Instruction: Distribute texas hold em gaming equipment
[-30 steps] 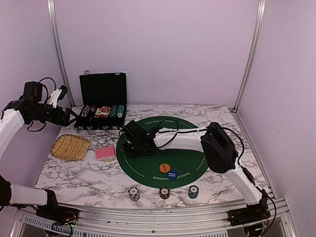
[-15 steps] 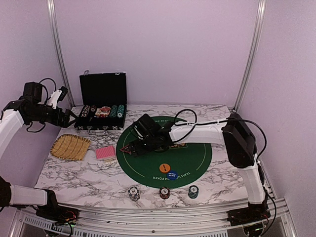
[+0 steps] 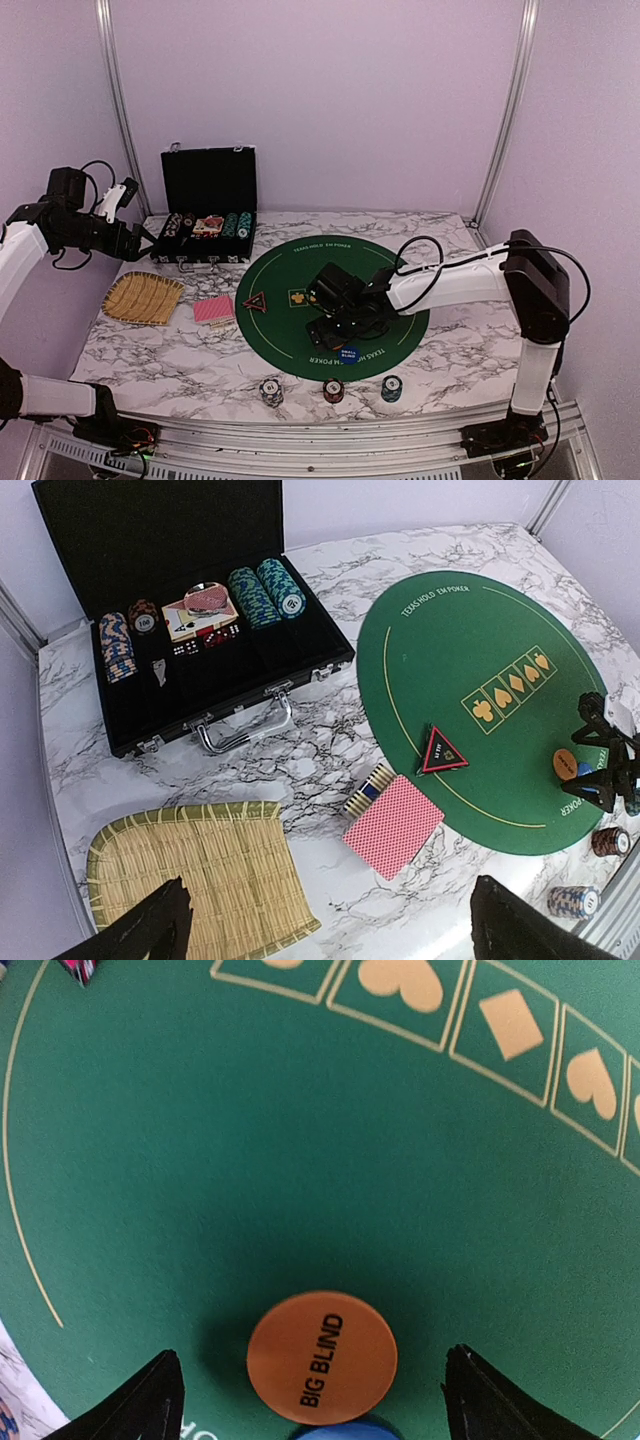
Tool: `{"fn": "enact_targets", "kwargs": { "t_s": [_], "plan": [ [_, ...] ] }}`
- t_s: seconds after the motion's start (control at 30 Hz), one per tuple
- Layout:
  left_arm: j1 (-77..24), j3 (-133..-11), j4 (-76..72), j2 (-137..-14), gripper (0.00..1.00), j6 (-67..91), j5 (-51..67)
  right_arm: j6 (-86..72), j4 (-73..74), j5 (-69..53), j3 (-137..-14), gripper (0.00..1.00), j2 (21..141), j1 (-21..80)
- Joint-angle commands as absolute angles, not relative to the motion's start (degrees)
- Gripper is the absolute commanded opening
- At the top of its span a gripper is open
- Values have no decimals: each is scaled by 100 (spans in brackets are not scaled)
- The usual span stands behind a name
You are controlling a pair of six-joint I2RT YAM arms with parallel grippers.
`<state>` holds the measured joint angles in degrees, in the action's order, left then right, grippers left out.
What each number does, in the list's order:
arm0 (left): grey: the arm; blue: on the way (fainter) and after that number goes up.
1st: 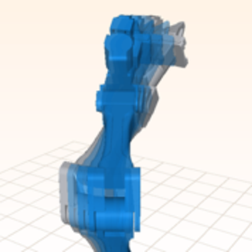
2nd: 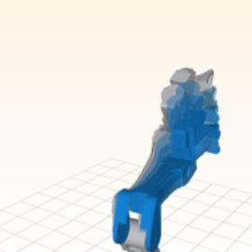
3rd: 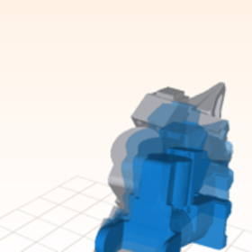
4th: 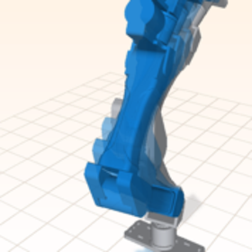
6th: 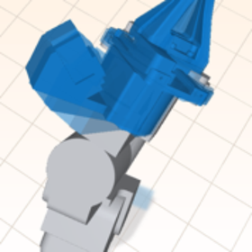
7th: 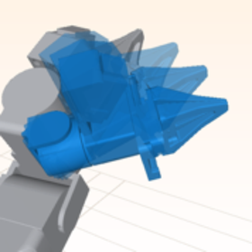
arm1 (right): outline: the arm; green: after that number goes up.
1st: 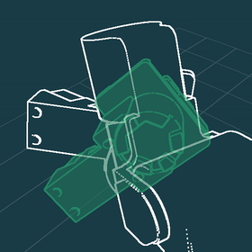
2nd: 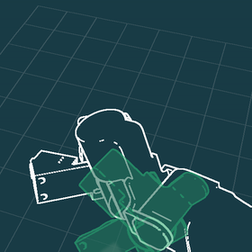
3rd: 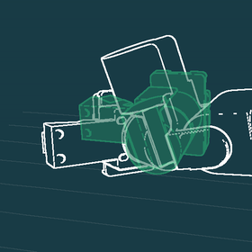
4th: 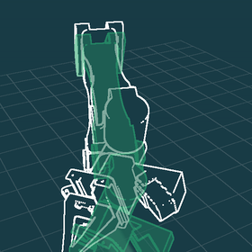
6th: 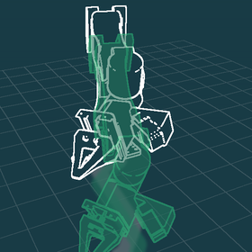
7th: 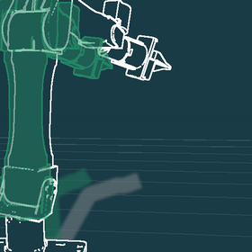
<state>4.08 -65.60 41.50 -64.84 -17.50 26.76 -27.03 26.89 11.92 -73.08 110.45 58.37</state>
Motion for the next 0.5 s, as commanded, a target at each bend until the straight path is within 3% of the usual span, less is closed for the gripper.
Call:
{"fn": "enact_targets", "kwargs": {
  "t_s": [0.0,0.17,0.47],
  "plan": [
    [431,-6775,4321,-6505,99,-1850,2853,-2997,2863,1430,-7156,88,10796,5951],
    [434,-6785,4338,-6504,99,-1889,2844,-3097,2786,1377,-7032,87,10839,6061],
    [431,-6767,4346,-6497,99,-1899,2830,-3204,2664,1327,-6983,72,10965,6053]
  ]
}}
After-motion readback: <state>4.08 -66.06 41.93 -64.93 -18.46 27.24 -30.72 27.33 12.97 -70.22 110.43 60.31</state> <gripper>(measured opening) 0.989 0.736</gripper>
